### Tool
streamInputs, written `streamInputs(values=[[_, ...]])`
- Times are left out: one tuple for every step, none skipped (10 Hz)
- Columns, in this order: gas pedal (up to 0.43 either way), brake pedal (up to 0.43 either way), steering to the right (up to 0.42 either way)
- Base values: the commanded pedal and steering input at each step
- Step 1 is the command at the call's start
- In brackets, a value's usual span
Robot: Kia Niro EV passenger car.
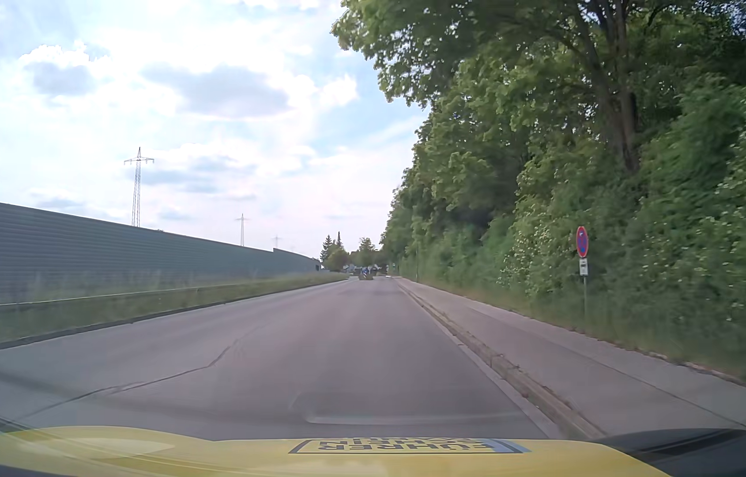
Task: Follow the waypoints while adhering to traffic rules and regulations
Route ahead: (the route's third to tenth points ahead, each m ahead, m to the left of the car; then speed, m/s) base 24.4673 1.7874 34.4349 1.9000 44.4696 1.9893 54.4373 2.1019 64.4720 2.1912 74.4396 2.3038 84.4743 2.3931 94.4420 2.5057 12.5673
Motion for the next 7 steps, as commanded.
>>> streamInputs(values=[[0.118,0.000,-0.012],[0.118,0.000,-0.012],[0.118,0.000,-0.011],[0.118,0.000,-0.011],[0.118,0.000,-0.009],[0.118,0.000,-0.003],[0.118,0.000,-0.001]])
